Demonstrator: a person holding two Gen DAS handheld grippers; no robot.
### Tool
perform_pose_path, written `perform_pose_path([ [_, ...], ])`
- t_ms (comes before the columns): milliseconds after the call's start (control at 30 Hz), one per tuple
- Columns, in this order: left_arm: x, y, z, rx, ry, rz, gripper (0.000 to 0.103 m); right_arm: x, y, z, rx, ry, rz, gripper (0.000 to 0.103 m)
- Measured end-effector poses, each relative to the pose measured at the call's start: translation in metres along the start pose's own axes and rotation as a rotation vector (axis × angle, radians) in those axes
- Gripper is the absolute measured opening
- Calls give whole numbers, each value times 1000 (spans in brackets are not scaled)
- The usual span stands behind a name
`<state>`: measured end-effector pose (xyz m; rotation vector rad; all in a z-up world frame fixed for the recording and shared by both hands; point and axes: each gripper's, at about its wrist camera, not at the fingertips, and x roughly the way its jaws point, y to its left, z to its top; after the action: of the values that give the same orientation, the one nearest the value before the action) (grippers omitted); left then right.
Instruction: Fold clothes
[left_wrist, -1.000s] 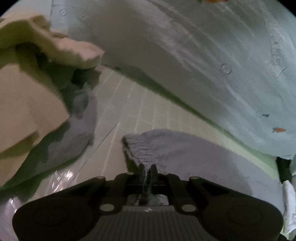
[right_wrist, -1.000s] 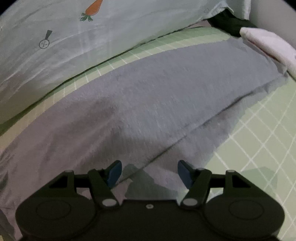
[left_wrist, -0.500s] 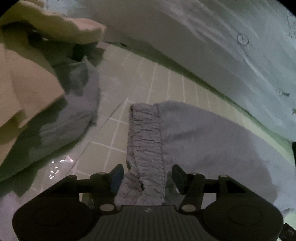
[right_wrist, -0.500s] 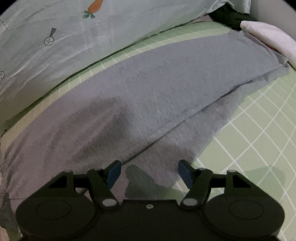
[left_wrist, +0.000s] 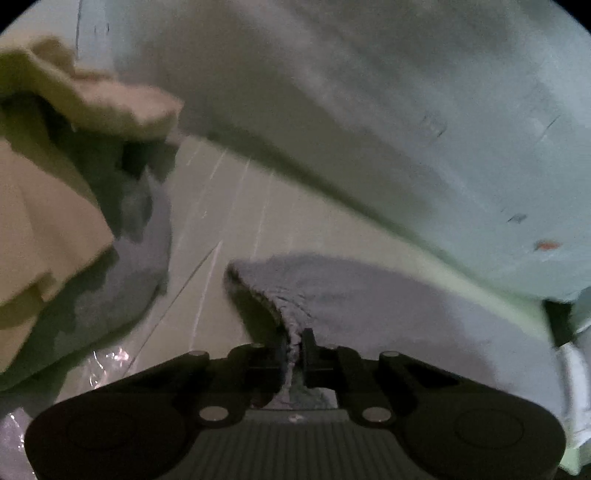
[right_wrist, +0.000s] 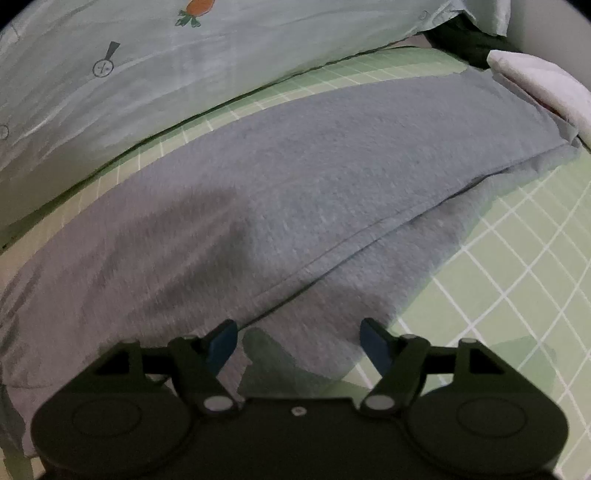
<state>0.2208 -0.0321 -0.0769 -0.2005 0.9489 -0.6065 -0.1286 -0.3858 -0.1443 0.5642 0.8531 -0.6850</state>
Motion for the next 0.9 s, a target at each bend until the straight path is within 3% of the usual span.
perform_pose_path([
  [200,-77,4,-22,-7,-111,-171,7,-4,-4,-8,-57,-2,-16,74],
  [300,-98,9,-54,33,-102,-131,8,-11,-13,-12,-1,-3,14,73],
  [433,-83,28,-99,-27,14,-25,10,-24,-19,-21,41,-25,83,70],
  [500,-75,29,-112,-11,52,-7,13,-29,-16,-24,32,-39,120,70],
  [733,-62,23,-106,-8,57,-11,29,-27,22,-22,-118,-8,321,56],
  [900,-54,28,-109,-43,80,-31,26,-15,49,-26,-188,41,403,56],
])
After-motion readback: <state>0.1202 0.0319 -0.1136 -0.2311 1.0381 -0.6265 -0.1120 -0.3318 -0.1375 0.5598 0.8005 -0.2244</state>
